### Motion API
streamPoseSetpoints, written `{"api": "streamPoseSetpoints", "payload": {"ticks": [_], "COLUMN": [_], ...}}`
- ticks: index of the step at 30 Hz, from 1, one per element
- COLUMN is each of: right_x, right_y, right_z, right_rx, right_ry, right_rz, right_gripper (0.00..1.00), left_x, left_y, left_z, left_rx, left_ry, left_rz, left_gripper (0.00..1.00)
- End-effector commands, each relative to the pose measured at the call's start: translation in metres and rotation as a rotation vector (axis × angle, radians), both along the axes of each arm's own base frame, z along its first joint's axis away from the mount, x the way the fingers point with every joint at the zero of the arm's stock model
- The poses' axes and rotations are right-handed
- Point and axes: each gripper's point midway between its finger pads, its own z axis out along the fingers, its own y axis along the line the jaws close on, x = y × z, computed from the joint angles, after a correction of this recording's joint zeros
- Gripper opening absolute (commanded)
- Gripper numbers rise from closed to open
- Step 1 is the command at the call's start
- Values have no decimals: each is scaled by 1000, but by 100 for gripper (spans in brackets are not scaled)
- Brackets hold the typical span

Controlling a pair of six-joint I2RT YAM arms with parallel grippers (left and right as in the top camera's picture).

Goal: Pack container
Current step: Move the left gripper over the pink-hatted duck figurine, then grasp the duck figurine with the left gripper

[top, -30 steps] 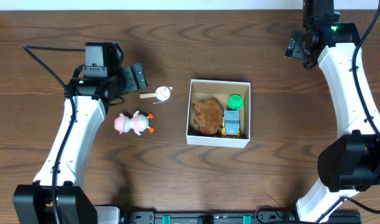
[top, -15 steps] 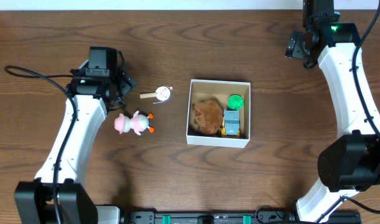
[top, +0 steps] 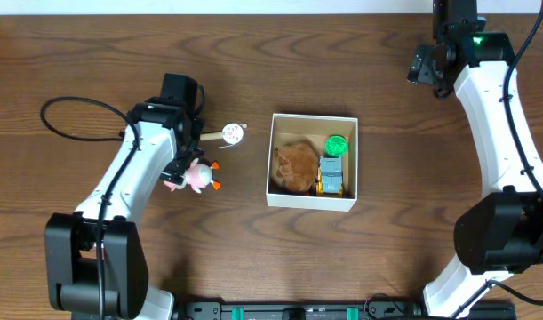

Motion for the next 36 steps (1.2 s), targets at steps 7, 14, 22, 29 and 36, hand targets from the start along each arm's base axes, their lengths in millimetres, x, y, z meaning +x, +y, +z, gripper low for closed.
{"api": "streamPoseSetpoints", "payload": {"ticks": [7, 14, 22, 29, 36], "right_x": [1, 1, 1, 1, 1], "right_y": [-1, -1, -1, -1, -1], "right_z": [12, 12, 12, 12, 12], "right_rx": [-10, -10, -10, -10, -10], "right_ry": [-27, -27, -27, -27, -27], "right_rz": [3, 3, 3, 3, 3], "right_gripper": [99, 99, 99, 99, 99], "left_x": [-5, -9, -12, -17, -22], "left_y": [-11, -16, -16, -20, -19], "left_z": [-13, -31, -44, -48, -52], "left_rx": [-29, -49, -44, -67, -66], "left_ry": [38, 90, 131, 151, 166], "left_rz": [72, 110, 111, 109, 110], "left_gripper": [98, 98, 98, 98, 98]}}
